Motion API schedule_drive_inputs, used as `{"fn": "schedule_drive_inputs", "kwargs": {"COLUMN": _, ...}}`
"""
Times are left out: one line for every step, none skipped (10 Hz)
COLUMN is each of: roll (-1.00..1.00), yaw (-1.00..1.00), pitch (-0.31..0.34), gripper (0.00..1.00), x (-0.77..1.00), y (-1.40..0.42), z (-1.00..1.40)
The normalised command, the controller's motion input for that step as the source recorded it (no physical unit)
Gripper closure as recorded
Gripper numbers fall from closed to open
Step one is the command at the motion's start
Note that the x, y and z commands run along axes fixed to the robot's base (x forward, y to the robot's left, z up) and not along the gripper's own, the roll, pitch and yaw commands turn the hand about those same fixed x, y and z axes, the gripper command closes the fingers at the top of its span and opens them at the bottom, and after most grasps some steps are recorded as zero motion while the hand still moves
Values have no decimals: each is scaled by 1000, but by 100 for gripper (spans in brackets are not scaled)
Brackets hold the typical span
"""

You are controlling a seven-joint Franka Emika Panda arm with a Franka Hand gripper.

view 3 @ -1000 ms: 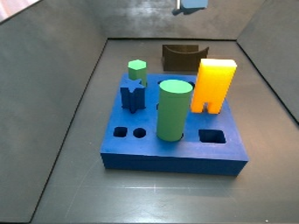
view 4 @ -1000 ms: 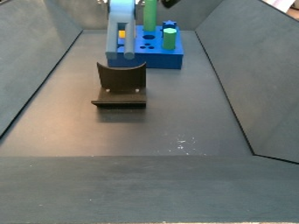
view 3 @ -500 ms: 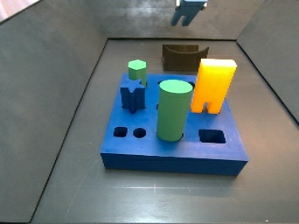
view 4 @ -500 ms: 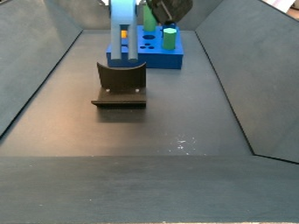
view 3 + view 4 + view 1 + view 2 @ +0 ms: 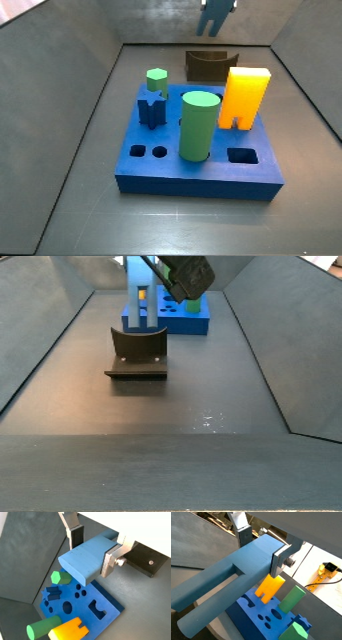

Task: Pick up the square-circle object. Move up. Rotate the square-circle object. Place the square-circle object on the fixture. Regrasp the square-circle object. Move to above the board. Insert the square-circle object.
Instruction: Place the square-circle object on the fixture.

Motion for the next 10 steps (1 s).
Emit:
{"fn": "schedule_drive_inputs", "kwargs": {"roll": -154, "yaw": -207, "pitch": -78, "gripper": 100, "x": 94, "y": 126, "z": -1000}}
{"fn": "schedule_drive_inputs", "kwargs": {"roll": -148, "yaw": -146, "pitch": -103, "gripper": 100, "x": 117, "y": 116, "z": -1000}}
{"fn": "schedule_drive_inputs", "kwargs": {"roll": -119, "yaw": -79, "pitch": -118, "gripper": 100, "x": 128, "y": 102, "z": -1000}}
{"fn": "schedule_drive_inputs", "kwargs": {"roll": -102, "yaw": -42, "pitch": -129, "gripper": 100, "x": 131, "y": 95, "z": -1000}}
{"fn": "schedule_drive_inputs", "kwargs": {"roll": -84, "yaw": -12, "pitch": -124, "gripper": 100, "x": 119, "y": 80, "z": -908}}
{"fn": "schedule_drive_inputs", "kwargs": {"roll": -74, "yaw": 13, "pitch": -107, "gripper": 100, "x": 101, "y": 58, "z": -721}}
{"fn": "schedule_drive_inputs", "kwargs": {"roll": -73, "yaw": 36, "pitch": -82, "gripper": 100, "x": 86, "y": 35, "z": -482}}
{"fn": "schedule_drive_inputs", "kwargs": {"roll": -65, "yaw": 46, "pitch": -56, "gripper": 100, "x": 81, "y": 26, "z": -316}}
{"fn": "schedule_drive_inputs", "kwargs": {"roll": -62, "yaw": 45, "pitch": -41, "gripper": 100, "x": 80, "y": 19, "z": -203}}
{"fn": "schedule_drive_inputs", "kwargs": {"roll": 0, "yaw": 0, "pitch": 0, "gripper": 0, "x": 0, "y": 0, "z": 0}}
